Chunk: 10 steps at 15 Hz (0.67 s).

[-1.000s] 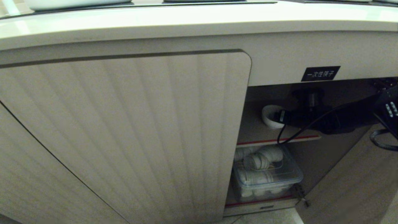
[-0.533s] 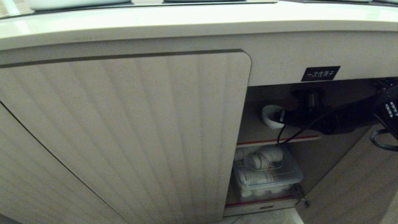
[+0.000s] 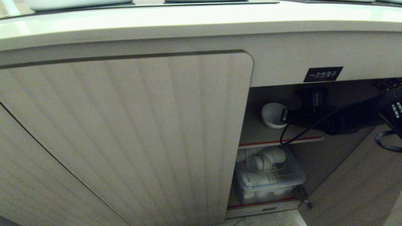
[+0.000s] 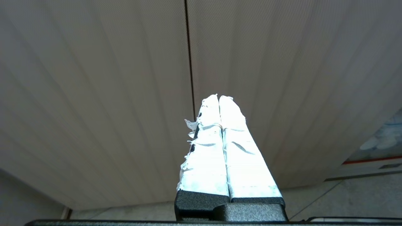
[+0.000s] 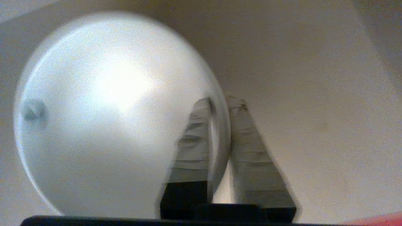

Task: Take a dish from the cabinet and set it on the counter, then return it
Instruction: Take the bowl from the cabinet

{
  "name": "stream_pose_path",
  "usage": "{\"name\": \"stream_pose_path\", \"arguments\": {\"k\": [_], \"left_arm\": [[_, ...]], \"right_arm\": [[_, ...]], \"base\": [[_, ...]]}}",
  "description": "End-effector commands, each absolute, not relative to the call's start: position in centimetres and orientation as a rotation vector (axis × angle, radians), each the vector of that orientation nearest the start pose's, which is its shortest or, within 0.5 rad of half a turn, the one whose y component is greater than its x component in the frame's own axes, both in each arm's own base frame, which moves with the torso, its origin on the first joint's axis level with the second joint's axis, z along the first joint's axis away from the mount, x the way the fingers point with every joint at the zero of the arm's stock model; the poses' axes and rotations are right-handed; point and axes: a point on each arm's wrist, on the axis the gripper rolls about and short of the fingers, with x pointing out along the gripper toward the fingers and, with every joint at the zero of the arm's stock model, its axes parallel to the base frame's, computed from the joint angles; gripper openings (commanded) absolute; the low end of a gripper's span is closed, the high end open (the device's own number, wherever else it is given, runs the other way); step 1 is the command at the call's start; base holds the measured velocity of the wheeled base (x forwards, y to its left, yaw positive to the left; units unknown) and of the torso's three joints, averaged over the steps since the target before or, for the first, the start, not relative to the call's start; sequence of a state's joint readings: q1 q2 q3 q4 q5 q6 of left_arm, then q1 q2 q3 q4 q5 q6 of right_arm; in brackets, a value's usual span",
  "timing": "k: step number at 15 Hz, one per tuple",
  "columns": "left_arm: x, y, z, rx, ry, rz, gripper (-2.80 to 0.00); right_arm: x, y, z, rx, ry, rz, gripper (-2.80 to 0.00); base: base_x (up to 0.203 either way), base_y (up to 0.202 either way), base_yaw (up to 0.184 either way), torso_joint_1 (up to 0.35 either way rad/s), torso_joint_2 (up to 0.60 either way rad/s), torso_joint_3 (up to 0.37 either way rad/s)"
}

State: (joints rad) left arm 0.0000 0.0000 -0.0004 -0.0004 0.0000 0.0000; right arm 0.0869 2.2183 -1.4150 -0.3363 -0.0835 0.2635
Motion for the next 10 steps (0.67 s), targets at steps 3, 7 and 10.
{"name": "stream_pose_path", "arguments": {"k": [3,7,10], "left_arm": [[-2.29,0.0,7.59,0.0,-0.002,0.0,-2.8],[-2.28,0.0,7.55,0.0,0.0,0.0,-2.8],[-2.29,0.0,7.59,0.0,-0.002,0.0,-2.8]], "right_arm": [[44.56,3.72,11.76,0.22,0.473,-0.059,-2.8],[44.4,3.71,11.89,0.243,0.472,-0.064,-2.8],[44.29,3.82,12.02,0.277,0.469,-0.074,-2.8]], "base": [[0.0,0.0,0.0,0.0,0.0,0.0],[0.0,0.0,0.0,0.0,0.0,0.0],[0.0,0.0,0.0,0.0,0.0,0.0]]}}
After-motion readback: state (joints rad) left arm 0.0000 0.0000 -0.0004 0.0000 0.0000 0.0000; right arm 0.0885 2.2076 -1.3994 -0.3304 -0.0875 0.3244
